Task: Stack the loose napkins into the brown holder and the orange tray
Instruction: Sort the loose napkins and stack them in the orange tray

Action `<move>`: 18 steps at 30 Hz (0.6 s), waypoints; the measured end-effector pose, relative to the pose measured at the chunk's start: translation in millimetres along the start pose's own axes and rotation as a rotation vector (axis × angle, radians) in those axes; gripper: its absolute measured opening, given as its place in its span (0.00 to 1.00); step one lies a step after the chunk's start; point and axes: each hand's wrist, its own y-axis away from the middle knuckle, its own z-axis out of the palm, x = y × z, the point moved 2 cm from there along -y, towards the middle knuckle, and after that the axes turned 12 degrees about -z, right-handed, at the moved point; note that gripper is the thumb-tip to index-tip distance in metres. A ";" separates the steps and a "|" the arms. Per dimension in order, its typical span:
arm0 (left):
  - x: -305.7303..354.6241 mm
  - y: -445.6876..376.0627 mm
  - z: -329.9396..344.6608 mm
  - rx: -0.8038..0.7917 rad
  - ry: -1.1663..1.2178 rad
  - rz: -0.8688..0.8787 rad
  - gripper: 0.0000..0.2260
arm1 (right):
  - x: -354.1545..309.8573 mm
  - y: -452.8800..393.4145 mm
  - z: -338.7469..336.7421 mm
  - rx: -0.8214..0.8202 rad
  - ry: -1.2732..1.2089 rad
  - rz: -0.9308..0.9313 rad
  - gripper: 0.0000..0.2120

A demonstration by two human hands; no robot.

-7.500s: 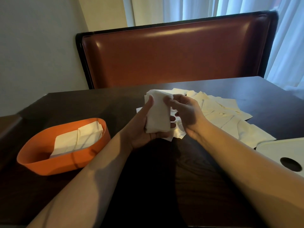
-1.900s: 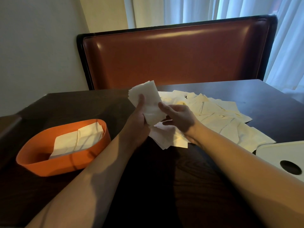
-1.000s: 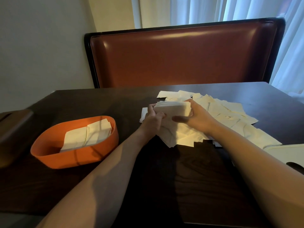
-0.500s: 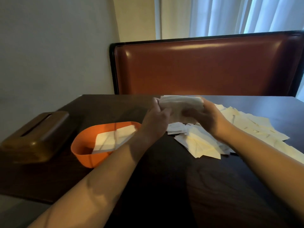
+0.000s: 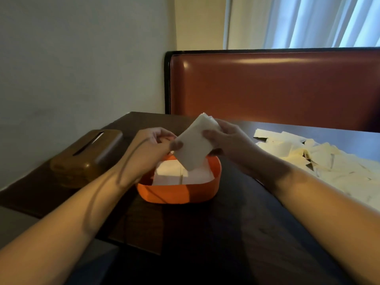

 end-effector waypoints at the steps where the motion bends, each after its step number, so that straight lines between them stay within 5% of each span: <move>1: -4.5 1.5 -3.7 0.042 -0.031 0.023 0.09 | 0.9 -1.8 6.6 0.001 0.008 0.004 0.19; 13: -51.4 15.8 -35.5 0.011 -0.206 -0.026 0.15 | 19.2 -14.3 68.1 0.057 0.223 0.163 0.35; 18: -49.4 19.8 -34.9 0.062 -0.307 0.162 0.13 | 17.2 -12.2 68.7 -0.021 0.511 0.094 0.35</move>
